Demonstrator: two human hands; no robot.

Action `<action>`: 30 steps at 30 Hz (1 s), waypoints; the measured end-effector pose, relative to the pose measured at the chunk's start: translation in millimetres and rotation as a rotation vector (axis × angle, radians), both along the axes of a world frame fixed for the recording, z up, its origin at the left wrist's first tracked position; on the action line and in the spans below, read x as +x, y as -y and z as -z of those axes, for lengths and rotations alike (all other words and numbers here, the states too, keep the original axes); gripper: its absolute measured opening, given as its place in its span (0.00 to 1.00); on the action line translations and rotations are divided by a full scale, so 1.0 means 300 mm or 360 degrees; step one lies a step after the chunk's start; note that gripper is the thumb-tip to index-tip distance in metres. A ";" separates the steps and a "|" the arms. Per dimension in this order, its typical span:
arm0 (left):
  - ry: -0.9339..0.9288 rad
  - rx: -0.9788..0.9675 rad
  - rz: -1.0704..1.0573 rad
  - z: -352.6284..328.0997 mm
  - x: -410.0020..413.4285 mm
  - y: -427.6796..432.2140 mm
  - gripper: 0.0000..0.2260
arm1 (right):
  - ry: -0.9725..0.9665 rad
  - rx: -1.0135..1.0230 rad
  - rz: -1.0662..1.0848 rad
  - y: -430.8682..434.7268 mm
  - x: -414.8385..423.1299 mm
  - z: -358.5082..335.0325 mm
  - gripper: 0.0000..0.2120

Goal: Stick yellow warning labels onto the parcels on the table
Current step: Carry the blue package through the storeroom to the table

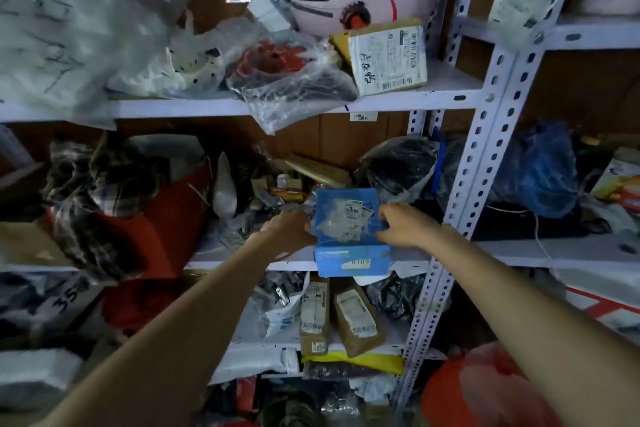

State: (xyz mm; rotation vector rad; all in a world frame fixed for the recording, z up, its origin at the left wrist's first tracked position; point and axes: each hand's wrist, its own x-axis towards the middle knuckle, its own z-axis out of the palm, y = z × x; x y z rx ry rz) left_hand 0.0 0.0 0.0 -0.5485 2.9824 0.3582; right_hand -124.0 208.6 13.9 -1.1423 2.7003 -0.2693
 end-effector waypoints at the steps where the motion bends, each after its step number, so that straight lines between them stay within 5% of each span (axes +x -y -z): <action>1: -0.0004 0.0036 -0.0032 0.013 -0.012 0.004 0.16 | -0.0011 0.0002 0.0009 0.008 -0.008 0.017 0.12; 5: -0.0097 0.0487 -0.0231 0.052 -0.034 -0.028 0.27 | 0.0030 -0.0155 0.0142 0.013 -0.022 0.084 0.22; 12: -0.0431 0.1767 -0.0619 0.079 -0.028 -0.132 0.27 | 0.0810 -0.0632 0.0481 0.048 -0.006 0.215 0.29; 19: -0.0489 0.2001 -0.0545 0.144 -0.013 -0.086 0.33 | 0.1000 -0.1025 0.0698 0.087 0.004 0.264 0.29; 30: -0.0626 0.1896 0.0016 0.201 0.049 0.065 0.33 | 0.0883 -0.1318 0.0995 0.163 0.236 0.265 0.35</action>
